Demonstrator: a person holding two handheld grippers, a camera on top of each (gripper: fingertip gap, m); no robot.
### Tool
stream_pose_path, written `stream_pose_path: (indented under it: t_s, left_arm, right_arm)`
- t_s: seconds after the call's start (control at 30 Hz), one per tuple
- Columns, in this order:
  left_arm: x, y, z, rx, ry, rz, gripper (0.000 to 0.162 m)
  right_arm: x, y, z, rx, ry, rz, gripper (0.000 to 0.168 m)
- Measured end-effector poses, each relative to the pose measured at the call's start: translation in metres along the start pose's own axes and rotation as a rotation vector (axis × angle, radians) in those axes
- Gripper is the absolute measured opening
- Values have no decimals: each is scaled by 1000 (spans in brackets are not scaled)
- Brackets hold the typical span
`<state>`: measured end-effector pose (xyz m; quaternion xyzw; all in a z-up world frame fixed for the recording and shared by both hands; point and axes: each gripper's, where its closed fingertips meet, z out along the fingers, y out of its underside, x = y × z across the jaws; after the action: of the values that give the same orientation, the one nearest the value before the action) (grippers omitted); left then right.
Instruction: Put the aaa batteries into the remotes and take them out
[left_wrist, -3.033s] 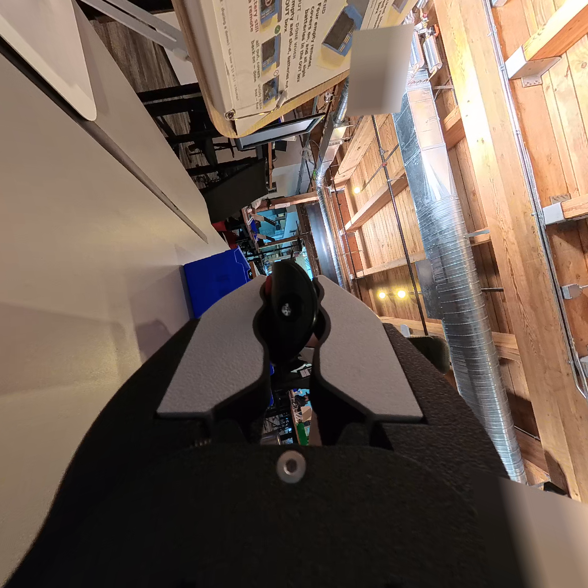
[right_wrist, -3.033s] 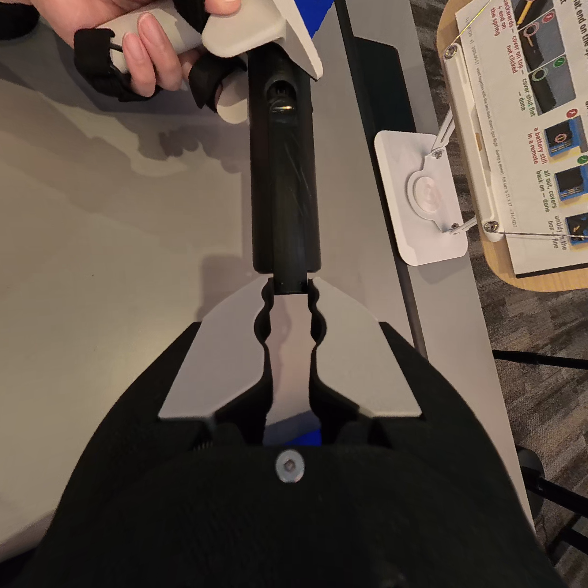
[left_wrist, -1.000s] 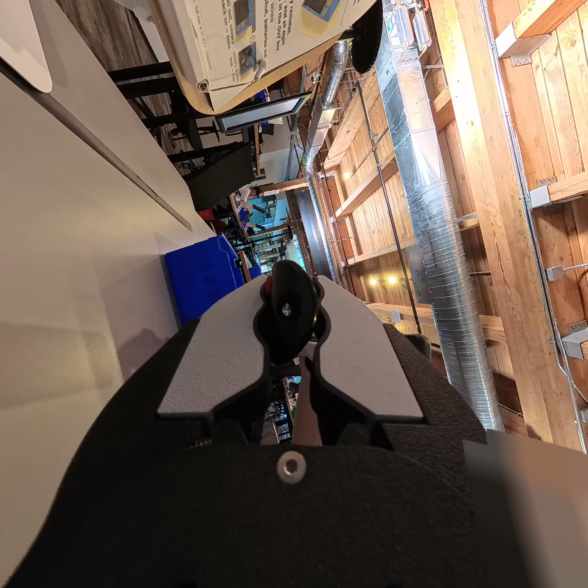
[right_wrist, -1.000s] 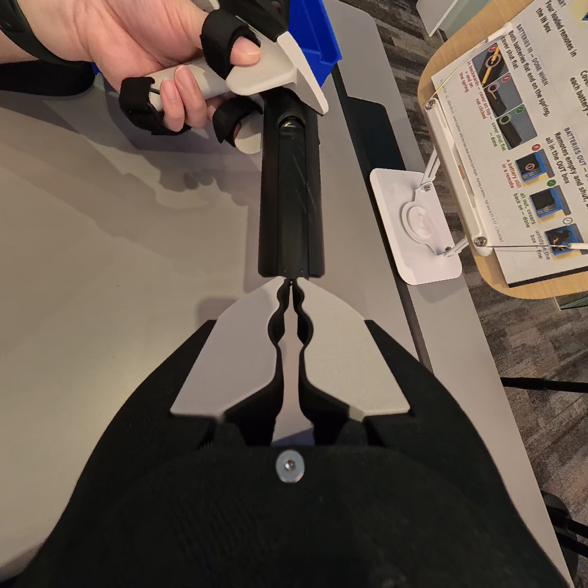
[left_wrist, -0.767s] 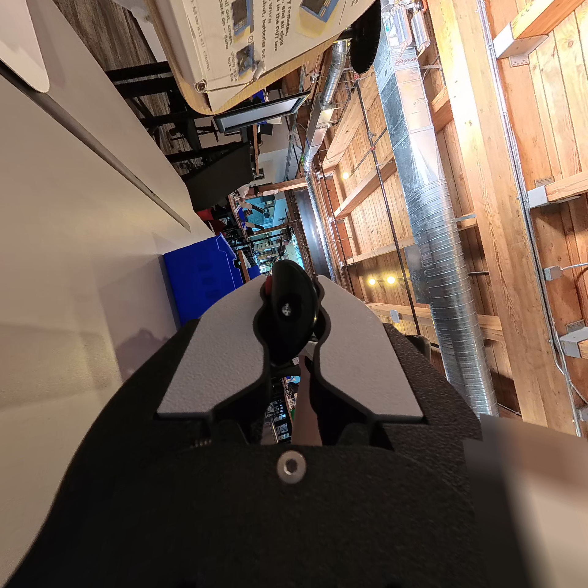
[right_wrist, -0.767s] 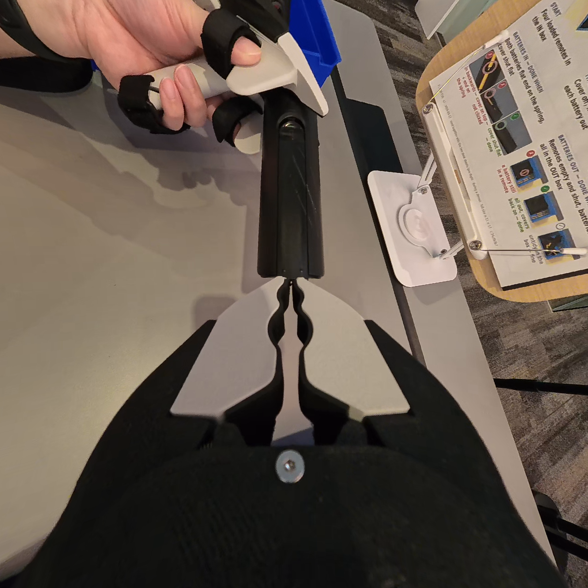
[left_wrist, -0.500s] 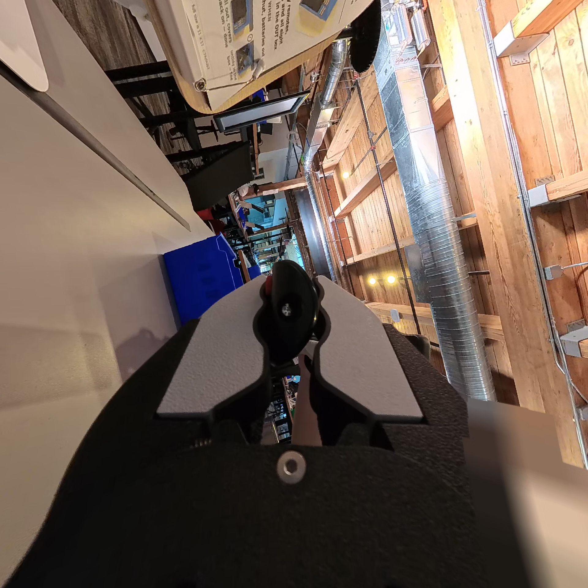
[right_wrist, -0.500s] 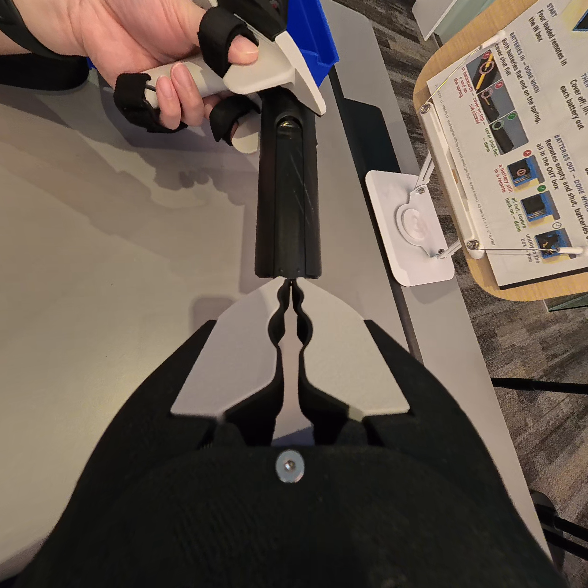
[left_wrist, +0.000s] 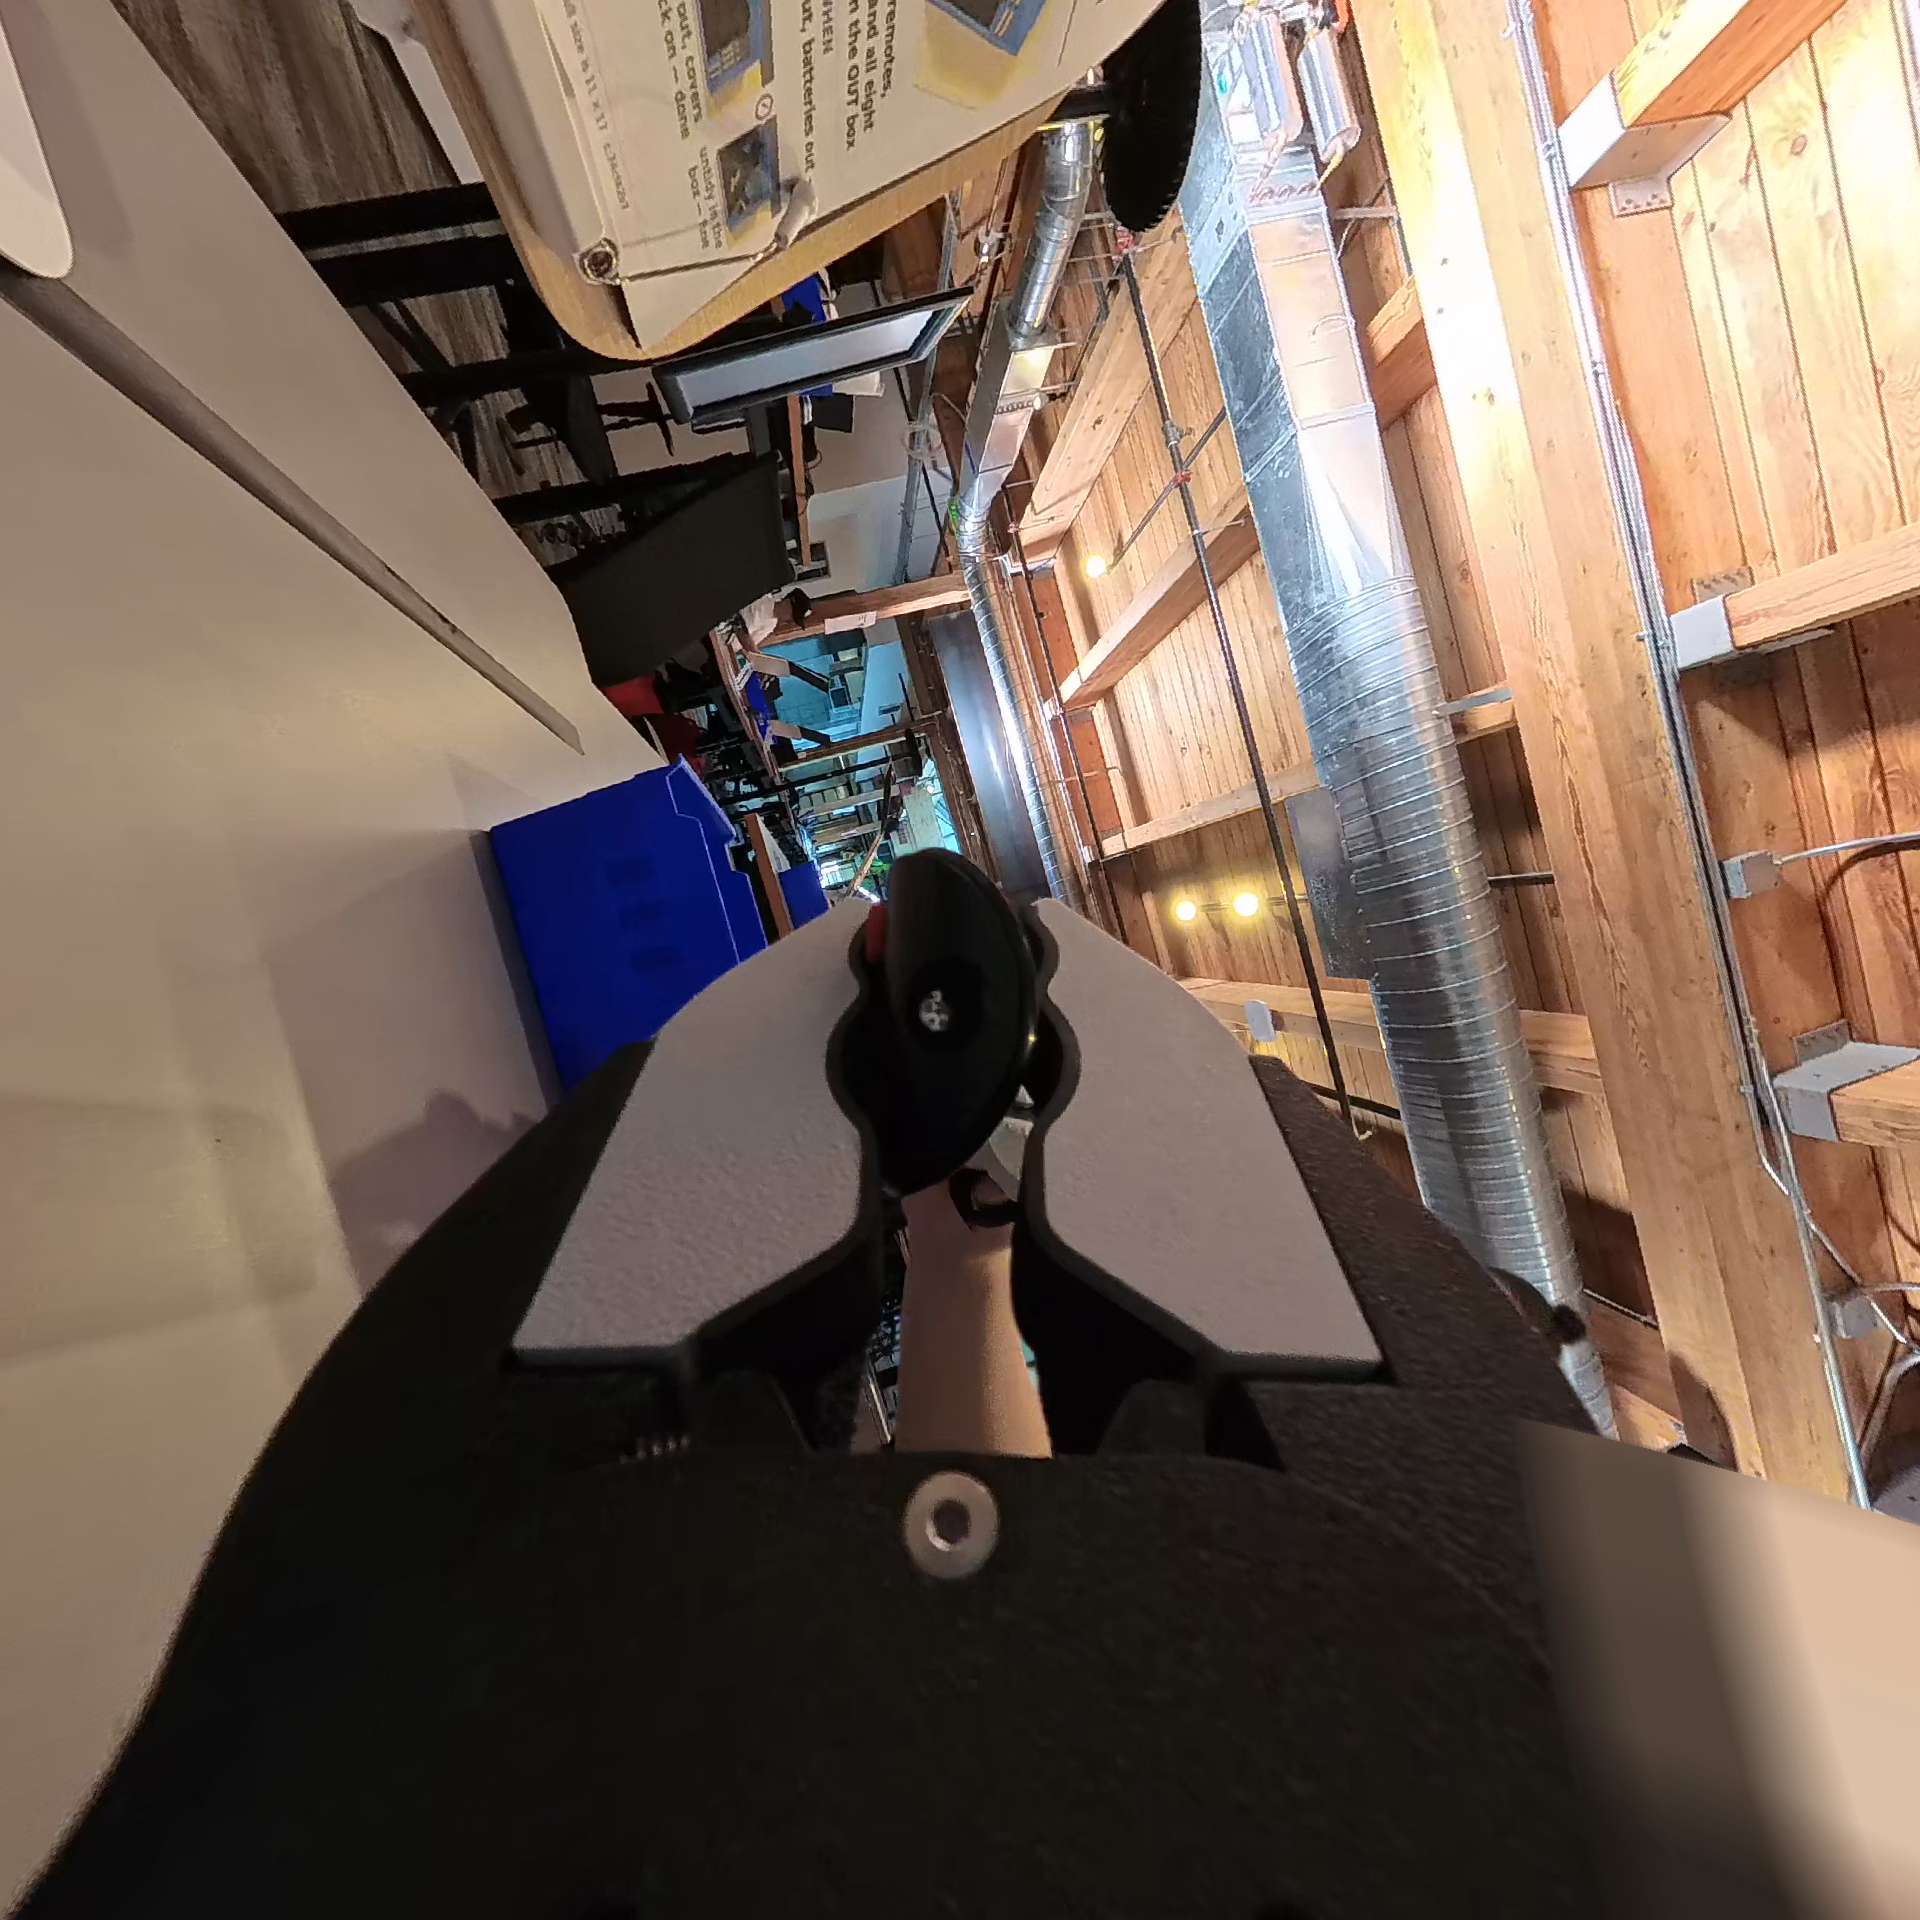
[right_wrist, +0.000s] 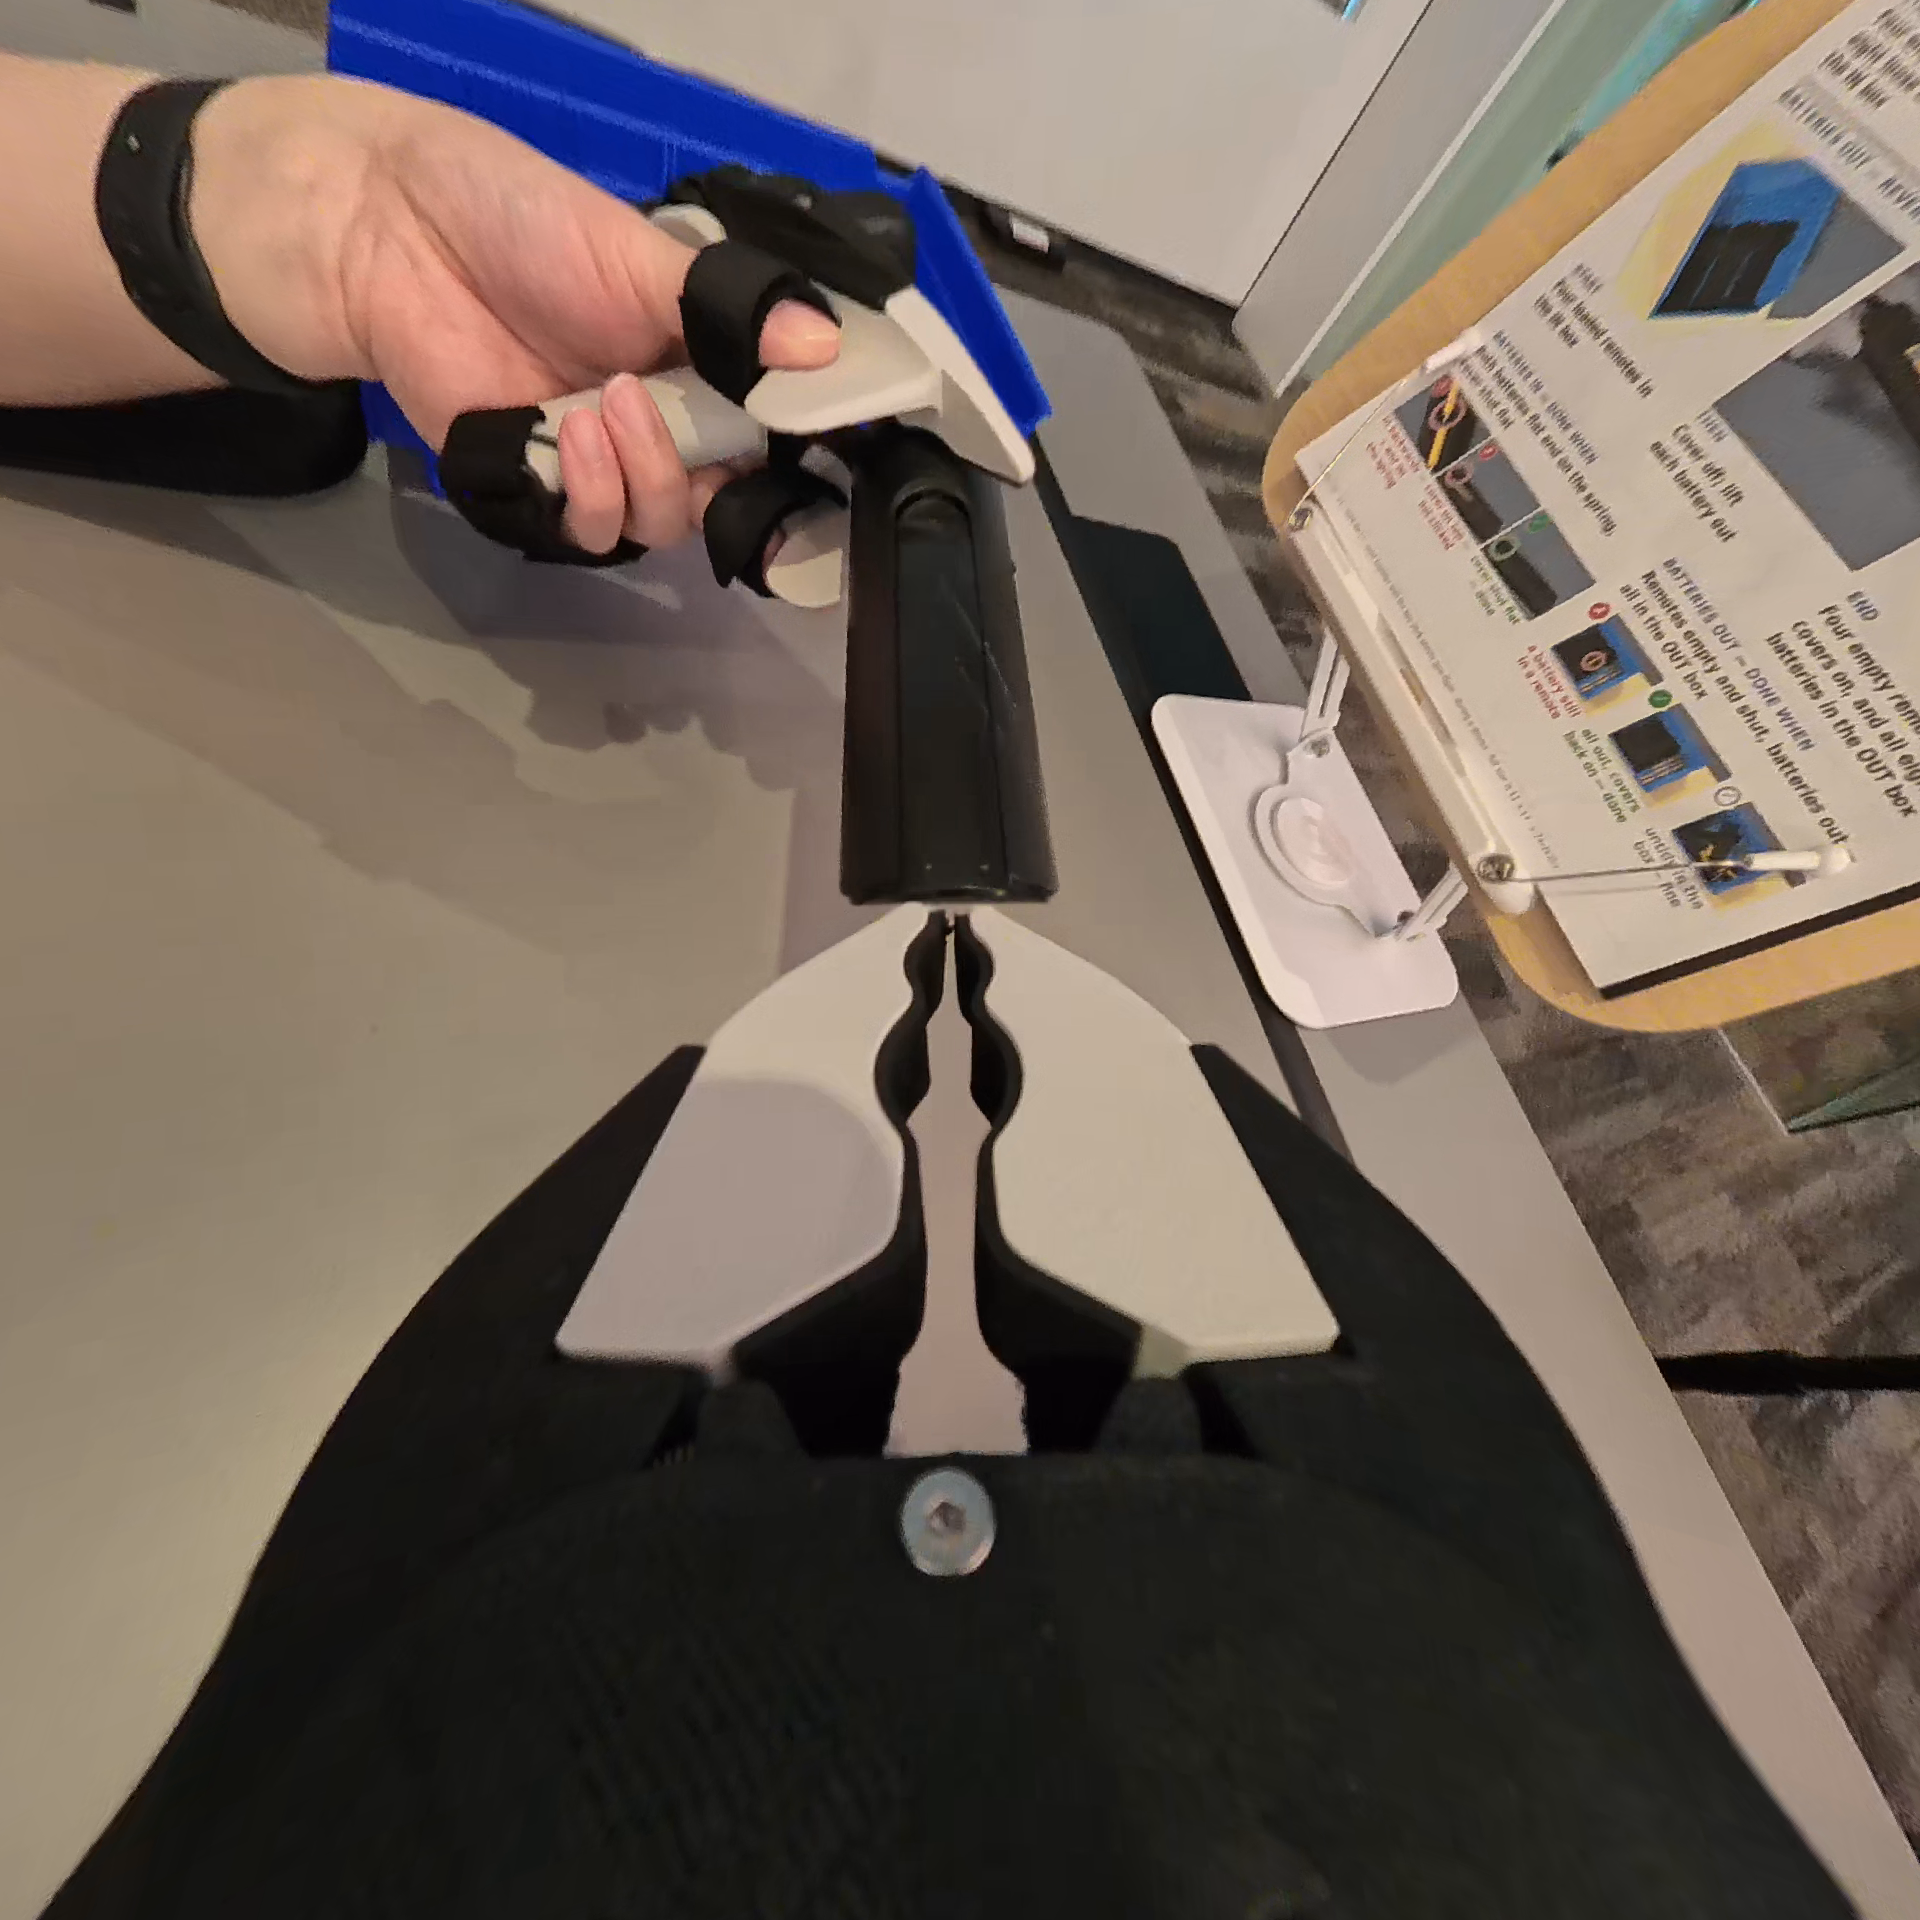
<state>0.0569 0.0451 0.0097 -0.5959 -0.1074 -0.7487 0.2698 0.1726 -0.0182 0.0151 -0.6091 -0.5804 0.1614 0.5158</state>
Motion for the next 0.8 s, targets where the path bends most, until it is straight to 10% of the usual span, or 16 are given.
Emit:
stream_pose_path:
  t_s: [0.8]
  left_arm:
    - [5, 15, 8, -54, 39, 21, 23]
  right_arm:
    - [-7, -6, -14, 106, 2, -9, 1]
